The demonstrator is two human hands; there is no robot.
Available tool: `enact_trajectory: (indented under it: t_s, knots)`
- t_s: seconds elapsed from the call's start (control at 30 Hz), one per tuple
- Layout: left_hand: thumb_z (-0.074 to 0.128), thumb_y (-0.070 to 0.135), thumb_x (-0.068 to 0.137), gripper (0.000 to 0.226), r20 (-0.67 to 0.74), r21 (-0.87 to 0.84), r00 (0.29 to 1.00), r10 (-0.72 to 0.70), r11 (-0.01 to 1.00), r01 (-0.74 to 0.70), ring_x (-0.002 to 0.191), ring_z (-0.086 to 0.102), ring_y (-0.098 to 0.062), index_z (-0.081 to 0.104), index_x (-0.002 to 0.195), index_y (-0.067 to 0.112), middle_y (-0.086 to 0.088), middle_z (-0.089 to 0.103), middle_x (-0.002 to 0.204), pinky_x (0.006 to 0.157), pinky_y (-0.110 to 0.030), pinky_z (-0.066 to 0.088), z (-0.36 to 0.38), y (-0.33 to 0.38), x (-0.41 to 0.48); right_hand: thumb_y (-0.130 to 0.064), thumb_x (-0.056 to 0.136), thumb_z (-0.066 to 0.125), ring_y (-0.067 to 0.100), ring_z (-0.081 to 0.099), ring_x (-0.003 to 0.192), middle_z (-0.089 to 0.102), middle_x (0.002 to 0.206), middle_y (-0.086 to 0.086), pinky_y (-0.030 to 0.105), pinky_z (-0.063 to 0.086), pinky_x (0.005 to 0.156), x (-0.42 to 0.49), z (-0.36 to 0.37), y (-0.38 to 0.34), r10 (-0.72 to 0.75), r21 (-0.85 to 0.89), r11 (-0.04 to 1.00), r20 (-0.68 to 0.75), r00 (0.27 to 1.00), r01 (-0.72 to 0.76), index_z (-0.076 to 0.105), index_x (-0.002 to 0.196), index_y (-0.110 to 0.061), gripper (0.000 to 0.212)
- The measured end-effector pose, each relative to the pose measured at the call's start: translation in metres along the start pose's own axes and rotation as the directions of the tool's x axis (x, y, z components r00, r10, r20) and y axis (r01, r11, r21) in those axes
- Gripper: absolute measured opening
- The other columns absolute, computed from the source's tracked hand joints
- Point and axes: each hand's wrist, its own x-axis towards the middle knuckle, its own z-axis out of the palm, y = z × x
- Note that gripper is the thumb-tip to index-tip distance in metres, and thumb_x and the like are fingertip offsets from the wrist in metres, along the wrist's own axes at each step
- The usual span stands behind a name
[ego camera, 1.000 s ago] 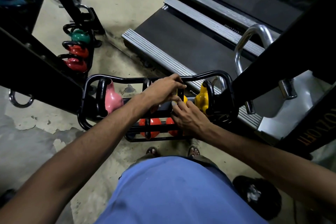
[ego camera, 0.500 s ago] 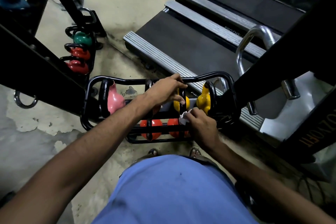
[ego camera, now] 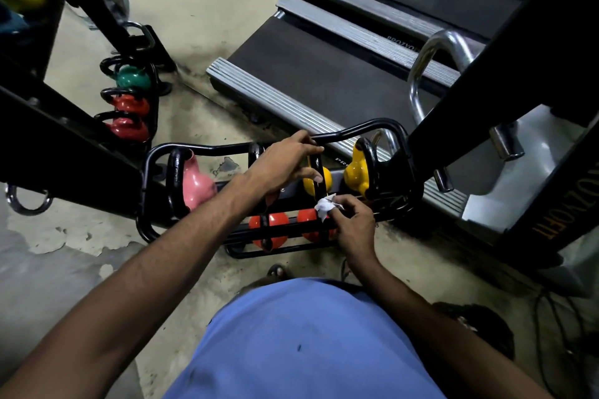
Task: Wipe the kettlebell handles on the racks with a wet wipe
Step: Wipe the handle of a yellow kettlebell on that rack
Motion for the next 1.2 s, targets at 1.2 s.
enact_trajectory:
  t_s: [1.2]
  knots:
    - [0.070, 0.053, 0.083, 0.047, -0.099, -0.343, 0.933, -0.345, 0.893, 0.293, 0.100, 0.067, -0.023, 0.064, 0.114, 0.018, -0.004, 0.072, 0.106, 0.082, -0.041, 0.053, 0.097, 0.107, 0.012, -0.023, 0.089, 0.060, 0.039, 0.068, 0.089, 0.068, 0.087, 0.017, 0.034, 0.050, 0.070, 0.164, -0.057, -0.126, -0.074, -0.794, 0.357, 0.501, 0.862, 0.492, 0.072, 0.091, -0.006, 0.021]
